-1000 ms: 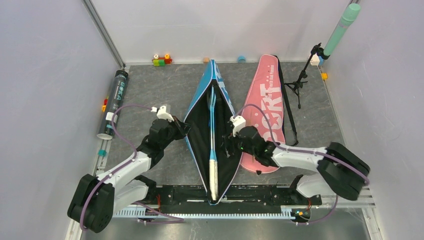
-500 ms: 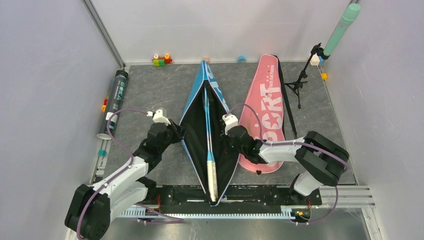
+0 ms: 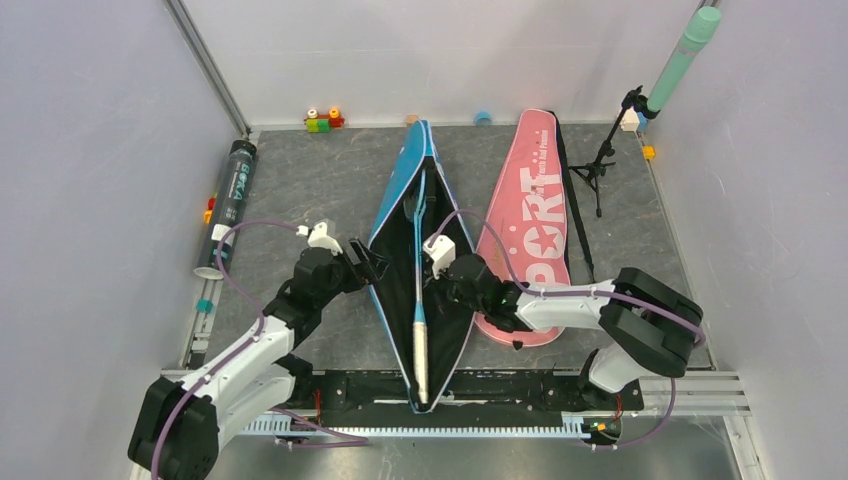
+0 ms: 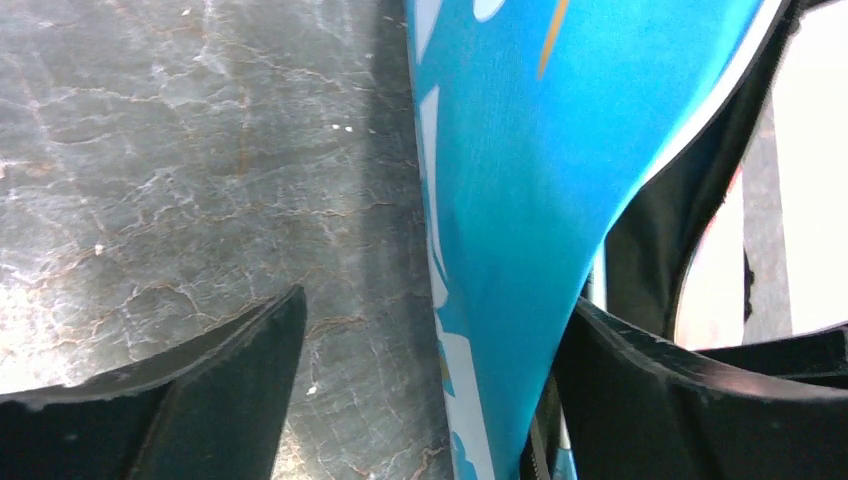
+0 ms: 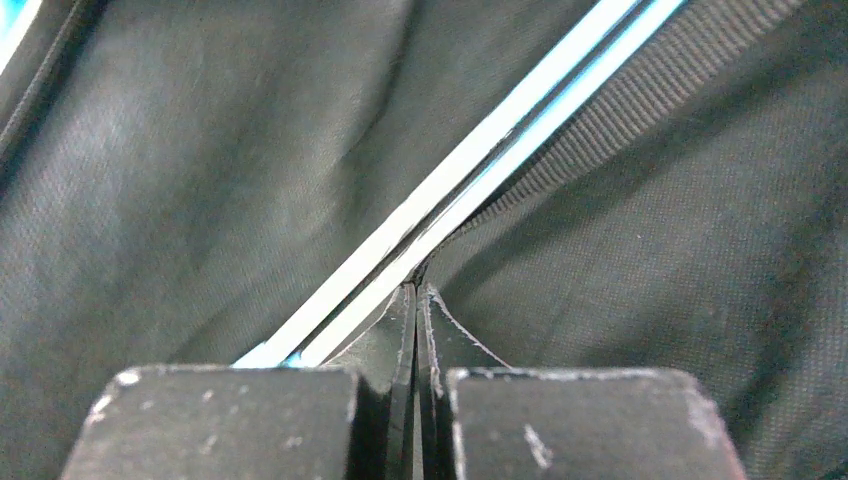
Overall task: Pack up the badminton gear
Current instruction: Place the racket in the racket bag.
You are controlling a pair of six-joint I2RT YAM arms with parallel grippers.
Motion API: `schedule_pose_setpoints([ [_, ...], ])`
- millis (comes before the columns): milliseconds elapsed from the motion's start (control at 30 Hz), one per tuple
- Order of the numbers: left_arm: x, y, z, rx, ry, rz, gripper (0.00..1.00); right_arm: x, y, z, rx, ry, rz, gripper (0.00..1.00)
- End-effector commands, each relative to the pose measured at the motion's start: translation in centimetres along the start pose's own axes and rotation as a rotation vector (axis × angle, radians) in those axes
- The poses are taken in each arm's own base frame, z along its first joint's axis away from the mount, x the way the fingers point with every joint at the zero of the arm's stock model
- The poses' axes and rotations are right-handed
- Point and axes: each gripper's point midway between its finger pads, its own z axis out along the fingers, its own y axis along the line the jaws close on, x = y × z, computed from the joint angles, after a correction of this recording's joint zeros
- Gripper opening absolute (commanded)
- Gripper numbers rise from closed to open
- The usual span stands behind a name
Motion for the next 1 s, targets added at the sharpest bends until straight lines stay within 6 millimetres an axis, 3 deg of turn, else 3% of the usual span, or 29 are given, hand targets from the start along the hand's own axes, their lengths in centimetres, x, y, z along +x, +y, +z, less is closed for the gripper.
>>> schedule_pose_setpoints([
  [0,-0.6,-3.2,-1.0,0.144,0.011,-0.012,1.0,-3.0,3.6,0.8,-0.137,-0.081,-0.056,0.0],
  [267,0.2,-5.7,-1.7,0.286,0.062,-0.012,1.0,-4.0,5.5,1.0,-0.207,-0.099,-0.09,0.0],
  [600,4.6,-8.1,-1.9,0.313,0.254,0.123,1.0,-10.2,5.8,-0.9,-0.189,-0.254,-0.128,0.0],
  [667,5.0,-7.7,-1.8,0.254,0.268,0.148,1.0,-11.0,5.9,-1.2,-0.19,-0.273,-0.131,0.0],
  [767,5.0,-5.5,-1.7,0.106,0.257,0.183,1.0,-12.0,5.1,-2.1,-0.144,-0.303,-0.133,0.0],
  [967,4.8,-3.5,-0.7,-0.064,0.241,0.245,1.0,-14.1,4.1,-5.9,-0.101,-0.378,-0.15,0.0],
])
